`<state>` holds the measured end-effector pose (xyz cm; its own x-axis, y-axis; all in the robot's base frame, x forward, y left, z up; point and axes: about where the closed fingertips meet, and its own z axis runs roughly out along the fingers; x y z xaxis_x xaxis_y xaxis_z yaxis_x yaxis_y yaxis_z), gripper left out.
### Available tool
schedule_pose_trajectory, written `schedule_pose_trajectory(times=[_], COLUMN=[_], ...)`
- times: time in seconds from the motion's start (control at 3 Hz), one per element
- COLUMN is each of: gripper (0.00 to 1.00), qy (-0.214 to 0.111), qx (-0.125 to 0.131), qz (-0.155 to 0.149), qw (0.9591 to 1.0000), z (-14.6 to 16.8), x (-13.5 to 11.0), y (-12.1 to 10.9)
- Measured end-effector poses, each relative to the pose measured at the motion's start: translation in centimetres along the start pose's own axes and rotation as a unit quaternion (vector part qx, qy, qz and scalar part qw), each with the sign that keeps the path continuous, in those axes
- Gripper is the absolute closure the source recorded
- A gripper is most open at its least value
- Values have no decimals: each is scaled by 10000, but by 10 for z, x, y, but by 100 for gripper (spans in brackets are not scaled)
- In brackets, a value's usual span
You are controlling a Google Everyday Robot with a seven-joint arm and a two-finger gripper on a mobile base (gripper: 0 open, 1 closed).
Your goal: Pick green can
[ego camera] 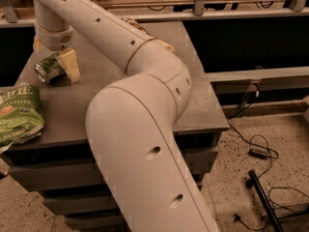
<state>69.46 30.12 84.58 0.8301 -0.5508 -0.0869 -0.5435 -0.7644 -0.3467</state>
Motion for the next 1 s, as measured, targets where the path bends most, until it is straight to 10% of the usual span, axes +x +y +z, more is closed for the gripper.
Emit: schedule_pose_trajectory(times=[0.33,1.0], gripper=[54,72], qy=[24,-106], qx=[-61,40], qz=[43,110], qw=[10000,9999], z=[-2,-9], x=[9,13], y=[7,9])
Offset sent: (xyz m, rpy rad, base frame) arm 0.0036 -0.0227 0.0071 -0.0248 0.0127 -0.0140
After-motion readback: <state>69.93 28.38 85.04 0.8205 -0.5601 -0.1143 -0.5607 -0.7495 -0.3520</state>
